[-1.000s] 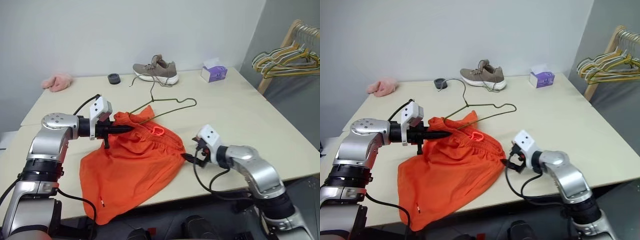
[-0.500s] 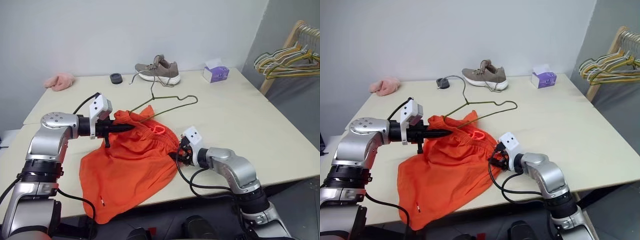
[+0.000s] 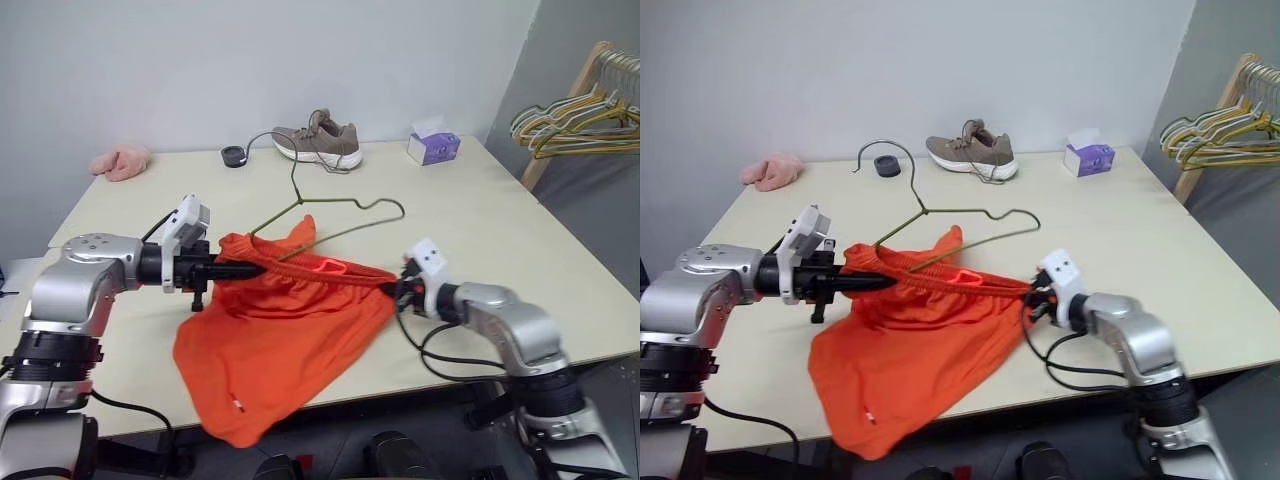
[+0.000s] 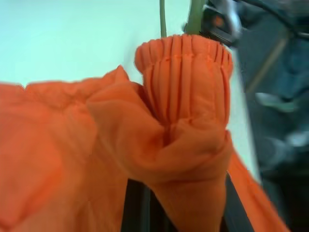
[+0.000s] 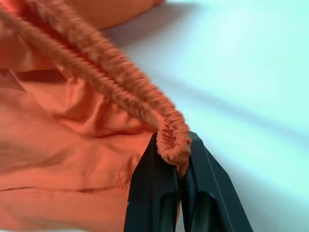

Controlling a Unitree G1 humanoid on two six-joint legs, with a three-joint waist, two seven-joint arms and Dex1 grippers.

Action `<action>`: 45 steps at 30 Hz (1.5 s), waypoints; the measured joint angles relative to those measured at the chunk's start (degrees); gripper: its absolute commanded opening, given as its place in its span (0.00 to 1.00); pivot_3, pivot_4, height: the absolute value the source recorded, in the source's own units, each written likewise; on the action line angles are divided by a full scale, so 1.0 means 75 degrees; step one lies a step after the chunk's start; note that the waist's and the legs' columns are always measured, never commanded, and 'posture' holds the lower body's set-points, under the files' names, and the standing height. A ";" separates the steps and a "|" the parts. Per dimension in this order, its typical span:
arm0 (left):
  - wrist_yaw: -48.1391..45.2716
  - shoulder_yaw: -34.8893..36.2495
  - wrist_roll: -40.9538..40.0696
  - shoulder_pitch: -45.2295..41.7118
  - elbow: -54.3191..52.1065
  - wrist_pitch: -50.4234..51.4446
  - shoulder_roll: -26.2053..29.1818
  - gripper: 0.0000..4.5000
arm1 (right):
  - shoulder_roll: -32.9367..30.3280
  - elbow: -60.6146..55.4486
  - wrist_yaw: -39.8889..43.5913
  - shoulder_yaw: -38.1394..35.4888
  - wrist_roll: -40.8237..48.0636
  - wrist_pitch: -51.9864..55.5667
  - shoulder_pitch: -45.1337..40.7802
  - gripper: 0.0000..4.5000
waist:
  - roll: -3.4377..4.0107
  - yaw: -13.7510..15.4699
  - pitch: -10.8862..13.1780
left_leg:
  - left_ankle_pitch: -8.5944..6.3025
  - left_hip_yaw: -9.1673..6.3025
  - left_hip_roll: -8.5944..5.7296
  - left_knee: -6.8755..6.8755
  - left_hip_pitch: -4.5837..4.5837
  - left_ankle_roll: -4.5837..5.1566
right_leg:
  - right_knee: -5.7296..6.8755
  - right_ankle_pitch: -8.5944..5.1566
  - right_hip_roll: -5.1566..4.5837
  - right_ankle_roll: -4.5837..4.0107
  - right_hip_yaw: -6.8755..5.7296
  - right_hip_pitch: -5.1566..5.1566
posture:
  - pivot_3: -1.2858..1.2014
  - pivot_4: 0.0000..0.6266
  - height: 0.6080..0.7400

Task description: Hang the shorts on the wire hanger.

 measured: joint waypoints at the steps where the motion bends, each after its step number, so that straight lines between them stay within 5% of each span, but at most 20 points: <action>1: -0.0105 -0.0001 -0.0063 0.0055 -0.0111 0.0036 0.0100 0.00 | -0.0100 -0.0020 0.0105 -0.0002 0.0093 -0.0005 -0.0014 0.00 | 0.0000 -0.0005 0.0000 | 0.0000 0.0000 0.0003 -0.0001 0.0001 0.0000 | 0.0001 0.0000 0.0005 -0.0001 0.0000 0.0000 | 0.44 0.01 1.00; 17: -0.0827 -0.0689 0.0818 0.0272 0.0190 -0.1539 0.0829 0.00 | -0.0819 -0.0457 0.0367 -0.0025 0.1177 0.0442 -0.0094 0.00 | 0.0002 0.0012 0.0001 | 0.0000 0.0011 0.0003 -0.0003 -0.0001 0.0000 | -0.0006 -0.0003 0.0004 -0.0005 0.0004 -0.0003 | 0.44 0.01 1.00; 45: -0.0686 -0.1147 0.1180 -0.0057 0.1299 -0.2660 0.0682 0.00 | -0.1997 -0.1353 0.0758 0.0171 0.1653 0.0230 0.0383 0.00 | 0.0001 0.0014 0.0001 | 0.0000 0.0012 0.0006 -0.0003 -0.0004 0.0000 | -0.0015 -0.0003 0.0002 -0.0004 0.0004 -0.0004 | 0.44 0.02 1.00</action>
